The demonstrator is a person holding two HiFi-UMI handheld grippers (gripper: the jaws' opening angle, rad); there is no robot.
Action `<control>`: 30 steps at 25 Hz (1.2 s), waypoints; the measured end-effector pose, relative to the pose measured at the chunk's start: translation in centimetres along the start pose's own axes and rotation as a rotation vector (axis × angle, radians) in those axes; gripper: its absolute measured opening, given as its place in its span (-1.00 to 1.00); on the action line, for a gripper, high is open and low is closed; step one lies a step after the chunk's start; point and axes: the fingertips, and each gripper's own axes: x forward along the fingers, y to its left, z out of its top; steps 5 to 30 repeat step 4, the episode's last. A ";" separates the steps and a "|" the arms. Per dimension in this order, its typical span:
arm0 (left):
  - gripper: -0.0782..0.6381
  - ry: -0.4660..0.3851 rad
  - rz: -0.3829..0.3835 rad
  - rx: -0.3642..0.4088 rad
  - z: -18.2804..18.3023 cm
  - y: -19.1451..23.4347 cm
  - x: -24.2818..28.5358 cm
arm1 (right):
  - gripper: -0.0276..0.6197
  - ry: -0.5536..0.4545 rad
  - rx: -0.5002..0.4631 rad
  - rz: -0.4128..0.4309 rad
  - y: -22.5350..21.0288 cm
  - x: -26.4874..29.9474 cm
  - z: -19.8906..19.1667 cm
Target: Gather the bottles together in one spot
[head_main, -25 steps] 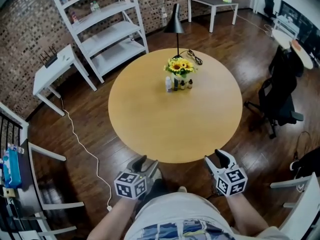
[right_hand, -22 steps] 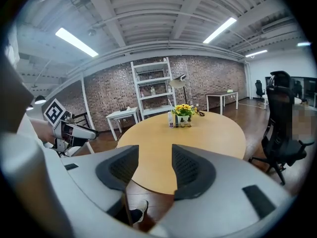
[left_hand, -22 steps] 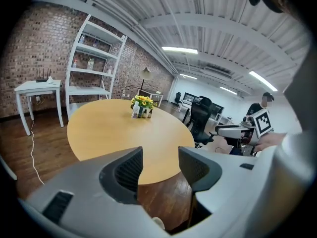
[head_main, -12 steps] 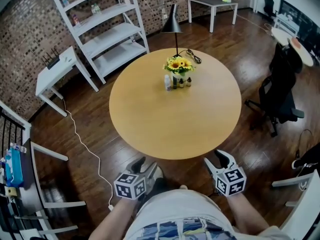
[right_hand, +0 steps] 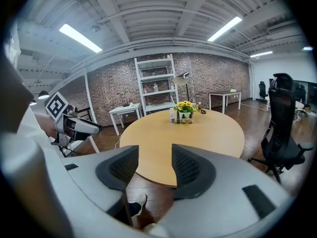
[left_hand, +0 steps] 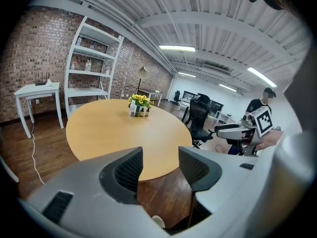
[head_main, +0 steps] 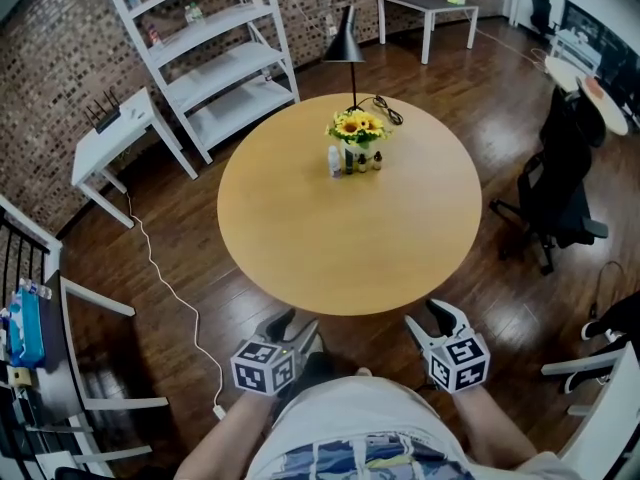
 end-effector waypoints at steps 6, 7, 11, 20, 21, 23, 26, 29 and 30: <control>-0.18 0.005 -0.003 -0.006 -0.4 -0.2 -0.2 | -0.19 0.002 -0.003 0.003 0.3 -0.1 0.1; -0.18 0.005 -0.003 -0.006 -0.4 -0.2 -0.2 | -0.19 0.002 -0.003 0.003 0.3 -0.1 0.1; -0.18 0.005 -0.003 -0.006 -0.4 -0.2 -0.2 | -0.19 0.002 -0.003 0.003 0.3 -0.1 0.1; -0.18 0.005 -0.003 -0.006 -0.4 -0.2 -0.2 | -0.19 0.002 -0.003 0.003 0.3 -0.1 0.1; -0.18 0.005 -0.003 -0.006 -0.4 -0.2 -0.2 | -0.19 0.002 -0.003 0.003 0.3 -0.1 0.1; -0.18 0.005 -0.003 -0.006 -0.4 -0.2 -0.2 | -0.19 0.002 -0.003 0.003 0.3 -0.1 0.1; -0.18 0.005 -0.003 -0.006 -0.4 -0.2 -0.2 | -0.19 0.002 -0.003 0.003 0.3 -0.1 0.1; -0.18 0.005 -0.003 -0.006 -0.4 -0.2 -0.2 | -0.19 0.002 -0.003 0.003 0.3 -0.1 0.1; -0.18 0.005 -0.003 -0.006 -0.4 -0.2 -0.2 | -0.19 0.002 -0.003 0.003 0.3 -0.1 0.1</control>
